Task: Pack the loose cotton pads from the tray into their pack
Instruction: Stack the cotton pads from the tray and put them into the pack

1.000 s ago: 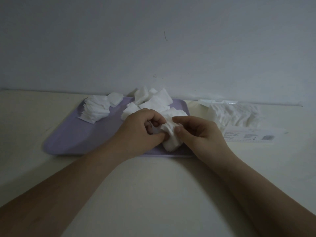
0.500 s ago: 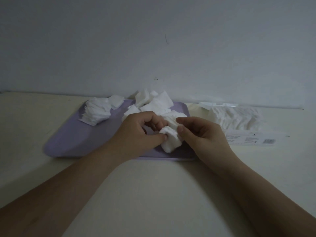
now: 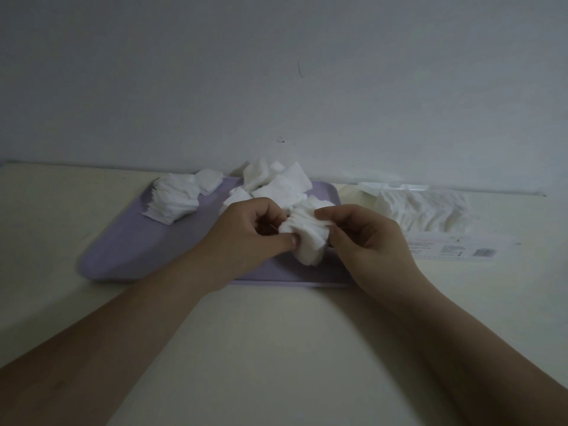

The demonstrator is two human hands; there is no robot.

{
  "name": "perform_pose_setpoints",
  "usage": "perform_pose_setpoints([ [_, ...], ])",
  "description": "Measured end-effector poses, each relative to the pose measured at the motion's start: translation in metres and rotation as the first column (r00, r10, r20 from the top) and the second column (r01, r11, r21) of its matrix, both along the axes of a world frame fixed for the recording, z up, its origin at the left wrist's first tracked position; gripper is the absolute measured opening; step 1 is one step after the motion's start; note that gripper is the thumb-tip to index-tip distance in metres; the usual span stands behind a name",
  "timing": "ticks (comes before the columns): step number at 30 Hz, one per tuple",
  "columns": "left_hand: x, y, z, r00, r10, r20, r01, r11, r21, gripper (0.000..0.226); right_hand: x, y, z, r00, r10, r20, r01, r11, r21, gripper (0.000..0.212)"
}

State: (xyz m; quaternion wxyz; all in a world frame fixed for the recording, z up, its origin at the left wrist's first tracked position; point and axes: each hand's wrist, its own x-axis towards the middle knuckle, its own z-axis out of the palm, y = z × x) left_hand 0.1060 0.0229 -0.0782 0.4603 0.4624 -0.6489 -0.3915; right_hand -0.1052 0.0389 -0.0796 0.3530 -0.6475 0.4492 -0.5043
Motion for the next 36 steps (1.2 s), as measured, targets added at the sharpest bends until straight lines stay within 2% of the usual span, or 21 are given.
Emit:
perform_pose_setpoints([
  [3,0.000,0.000,-0.002,0.999,0.010,0.031,-0.009,1.000,-0.030,0.022,-0.001,0.000,0.001,0.997,0.040,0.069,-0.042,0.999,0.031,0.021],
  [5,0.001,0.000,-0.002,0.999,0.008,0.044,-0.007,0.999,-0.038,0.022,-0.001,0.002,0.004,0.995,0.079,0.064,-0.084,0.993,0.081,0.028],
  [8,0.001,-0.002,-0.003,0.996,0.007,0.089,-0.002,0.998,-0.056,0.031,0.001,0.004,0.002,0.975,0.047,-0.215,-0.050,0.999,-0.009,0.049],
  [11,0.001,-0.002,-0.002,0.983,-0.029,0.182,0.043,0.996,-0.075,0.067,0.002,0.005,0.002,0.946,-0.009,-0.325,-0.018,0.997,-0.079,0.057],
  [12,0.001,-0.002,-0.002,0.971,-0.055,0.233,0.079,0.992,-0.096,0.069,0.001,0.005,0.002,0.939,-0.009,-0.343,-0.022,0.996,-0.084,0.058],
  [14,0.002,-0.003,-0.002,0.949,-0.093,0.301,0.134,0.984,-0.121,0.044,0.002,0.005,0.003,0.927,-0.010,-0.375,-0.023,0.996,-0.086,0.058],
  [15,0.003,-0.003,-0.002,0.946,-0.097,0.309,0.138,0.984,-0.115,0.030,0.003,0.006,0.004,0.928,-0.009,-0.373,-0.020,0.997,-0.073,0.059],
  [16,0.004,-0.004,-0.002,0.947,-0.105,0.304,0.142,0.985,-0.099,0.025,0.003,0.008,0.006,0.934,-0.005,-0.358,-0.016,0.998,-0.056,0.060],
  [22,0.007,-0.002,0.011,0.936,-0.207,0.285,0.198,0.978,0.061,0.038,0.014,0.013,0.011,0.958,0.005,-0.288,0.005,0.999,0.035,0.061],
  [25,0.006,-0.002,0.009,0.948,-0.151,0.279,0.147,0.988,0.035,0.036,0.021,0.016,0.009,0.956,0.029,-0.293,-0.007,0.997,0.078,0.075],
  [30,-0.003,0.003,0.009,0.932,-0.120,0.343,0.126,0.992,0.003,0.032,0.030,0.020,0.004,0.976,0.196,-0.096,-0.169,0.958,0.231,0.095],
  [33,0.001,0.002,0.010,0.943,-0.096,0.318,0.095,0.995,0.019,0.027,0.030,0.021,0.005,0.985,0.165,-0.057,-0.152,0.972,0.178,0.086],
  [36,0.000,0.005,0.014,0.959,-0.069,0.273,0.082,0.996,-0.038,0.025,0.024,0.018,0.010,0.995,0.069,-0.078,-0.067,0.997,0.028,0.057],
])
